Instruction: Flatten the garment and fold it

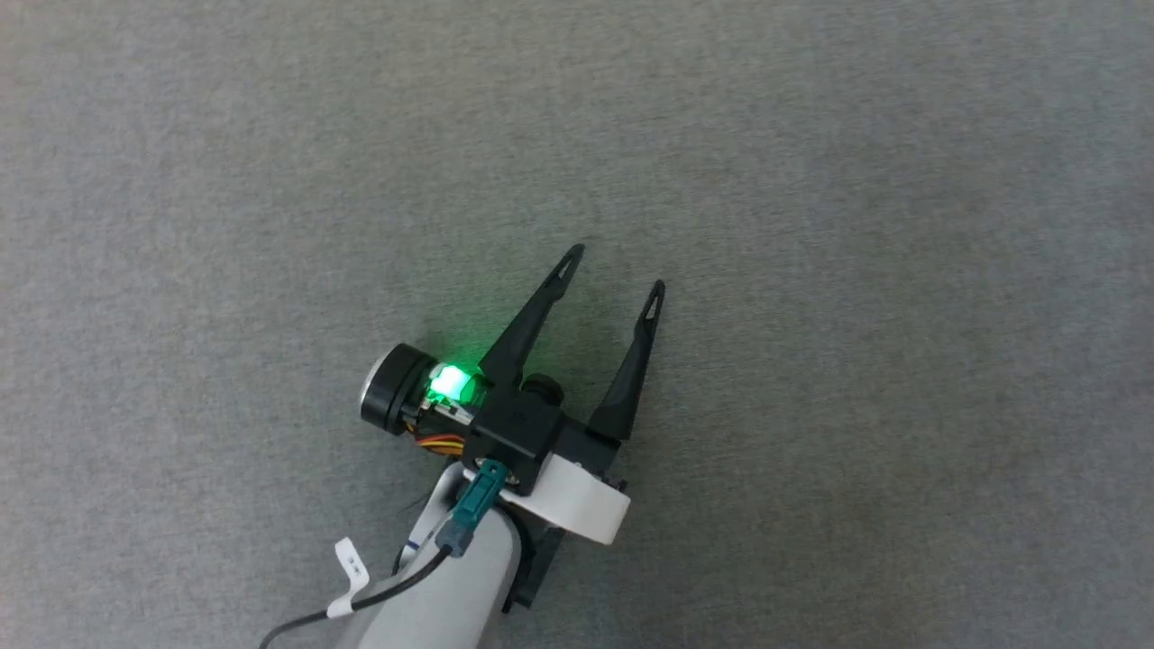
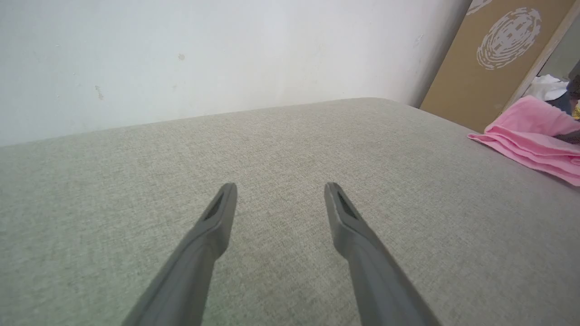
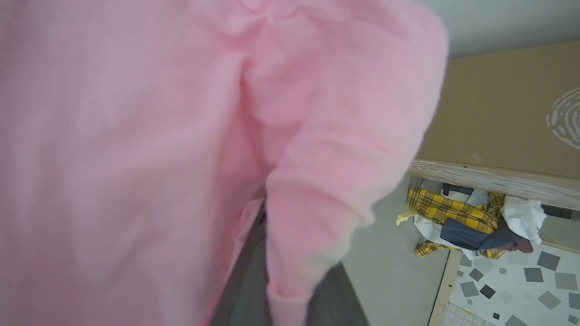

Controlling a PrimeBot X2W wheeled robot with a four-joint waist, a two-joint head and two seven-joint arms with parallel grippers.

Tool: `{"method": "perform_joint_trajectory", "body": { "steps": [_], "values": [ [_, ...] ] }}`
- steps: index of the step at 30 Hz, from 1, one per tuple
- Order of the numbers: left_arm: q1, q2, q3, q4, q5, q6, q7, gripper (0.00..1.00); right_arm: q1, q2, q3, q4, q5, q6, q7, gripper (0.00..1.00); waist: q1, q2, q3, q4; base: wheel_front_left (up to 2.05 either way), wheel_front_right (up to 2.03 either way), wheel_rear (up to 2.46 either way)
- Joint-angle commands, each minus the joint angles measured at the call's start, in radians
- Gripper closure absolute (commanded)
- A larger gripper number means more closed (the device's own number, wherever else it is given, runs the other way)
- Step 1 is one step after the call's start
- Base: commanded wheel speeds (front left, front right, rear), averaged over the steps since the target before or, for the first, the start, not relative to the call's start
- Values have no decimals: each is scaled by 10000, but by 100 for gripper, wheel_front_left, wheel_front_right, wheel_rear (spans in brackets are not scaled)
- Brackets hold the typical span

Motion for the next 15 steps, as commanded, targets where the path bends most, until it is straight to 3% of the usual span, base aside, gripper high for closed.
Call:
{"method": "perform_joint_trajectory", "body": {
  "steps": [1, 3, 4, 5, 6, 7, 15],
  "values": [
    [-109, 81, 35, 63, 42, 88, -46, 0, -191, 200, -56, 385, -76, -23, -124, 100, -1, 0, 280, 359, 0, 0, 0],
    [-98, 79, 8, 66, 27, 130, -46, 0, -261, 341, -104, 828, -63, -23, -234, 100, -1, 0, 252, 424, 0, 0, 0],
    [-85, 78, -5, 71, 11, 146, -46, 0, -311, 399, -145, 1027, -73, -23, -322, 89, -1, 0, 214, 454, 0, 0, 0],
    [-85, 78, -5, 71, 11, 146, -46, 0, -311, 399, -145, 1027, -73, -23, -322, 89, -1, 0, 214, 454, 0, 0, 0],
    [-65, 77, -13, 84, -8, 160, -46, 0, -359, 466, -187, 1218, -93, -23, -415, 26, -1, 0, 156, 471, 0, 0, 0],
    [-36, 76, -14, 101, -30, 178, -46, 0, -397, 519, -201, 1366, -125, -23, -529, 0, -1, 0, 75, 479, 0, 0, 0],
    [580, 99, 152, 105, -345, 264, -46, 0, -802, 759, -33, 1788, -172, -23, -904, 0, -1, 0, -1511, 330, 0, 0, 0]
  ]
}}
